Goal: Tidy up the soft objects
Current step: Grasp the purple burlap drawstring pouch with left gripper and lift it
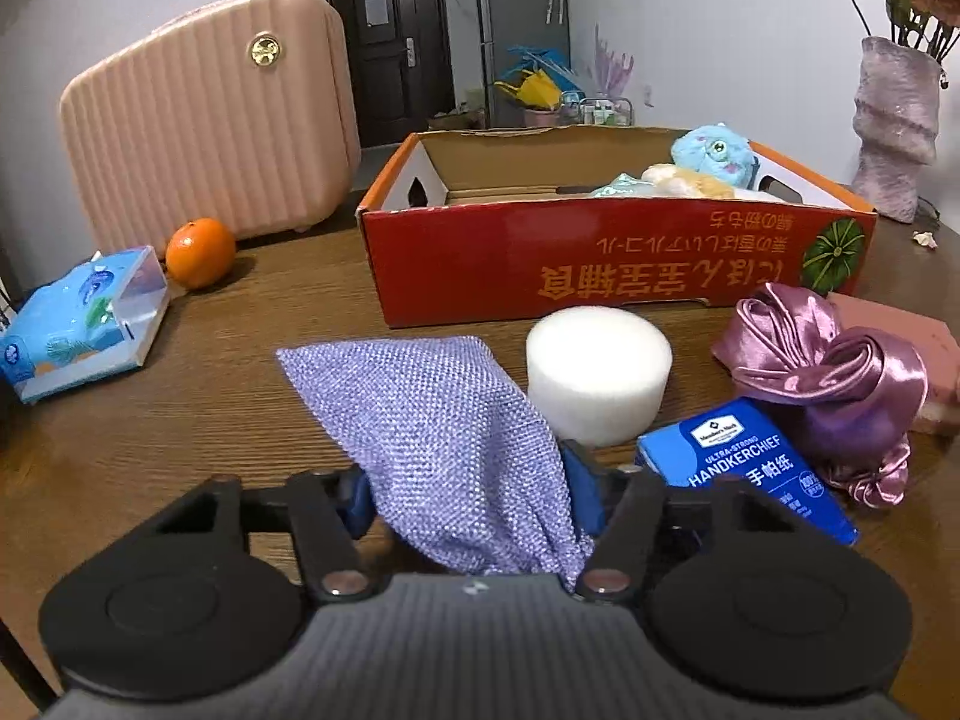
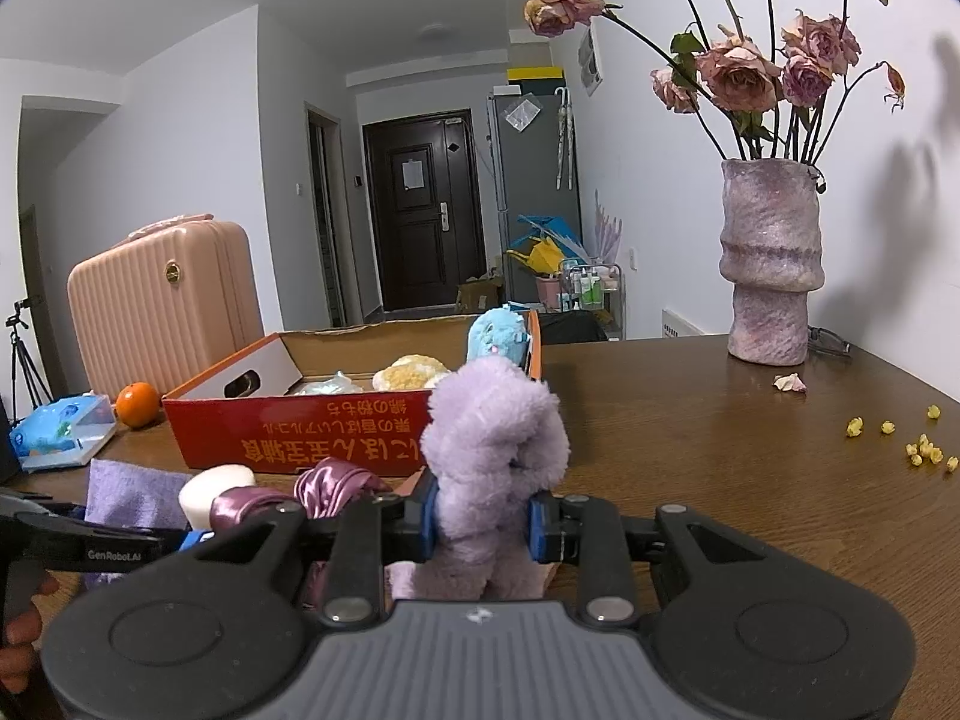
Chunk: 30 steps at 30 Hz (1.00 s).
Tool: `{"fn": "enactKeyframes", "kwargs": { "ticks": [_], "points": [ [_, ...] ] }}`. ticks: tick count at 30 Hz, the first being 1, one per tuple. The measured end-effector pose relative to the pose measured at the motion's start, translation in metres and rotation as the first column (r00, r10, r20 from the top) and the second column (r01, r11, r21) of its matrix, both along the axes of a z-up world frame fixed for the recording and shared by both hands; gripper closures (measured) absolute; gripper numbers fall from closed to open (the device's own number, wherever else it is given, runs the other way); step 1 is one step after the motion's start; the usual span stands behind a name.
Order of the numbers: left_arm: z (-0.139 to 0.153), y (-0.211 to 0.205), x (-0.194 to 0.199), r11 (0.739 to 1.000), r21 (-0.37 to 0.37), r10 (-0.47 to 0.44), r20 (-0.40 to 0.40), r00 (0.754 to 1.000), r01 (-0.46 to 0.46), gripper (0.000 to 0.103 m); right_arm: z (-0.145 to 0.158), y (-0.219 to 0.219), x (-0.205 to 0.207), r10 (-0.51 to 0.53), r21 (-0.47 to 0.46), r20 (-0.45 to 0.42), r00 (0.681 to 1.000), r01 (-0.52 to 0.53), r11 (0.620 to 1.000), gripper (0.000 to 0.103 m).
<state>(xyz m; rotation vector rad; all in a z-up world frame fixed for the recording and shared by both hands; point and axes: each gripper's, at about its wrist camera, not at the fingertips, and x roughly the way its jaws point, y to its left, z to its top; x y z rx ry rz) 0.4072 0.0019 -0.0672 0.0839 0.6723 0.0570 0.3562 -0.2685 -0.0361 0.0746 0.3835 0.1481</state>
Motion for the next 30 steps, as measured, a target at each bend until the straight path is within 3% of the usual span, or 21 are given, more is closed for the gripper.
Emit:
{"fn": "enactKeyframes", "kwargs": {
  "ticks": [9, 30],
  "points": [
    [0.006, 0.004, -0.012, 0.999, -0.001, 0.045, 0.033, 0.998, -0.045, 0.060, 0.000, 0.000, -0.001, 0.006, 0.003, 0.003, 1.000, -0.006, 1.000, 0.076],
    [0.046, 0.007, -0.044, 0.997, -0.054, 0.057, 0.189, 0.980, -0.048, 0.061, 0.003, 0.003, -0.002, 0.008, 0.004, 0.044, 0.999, -0.008, 1.000, 0.076]
  ]
}}
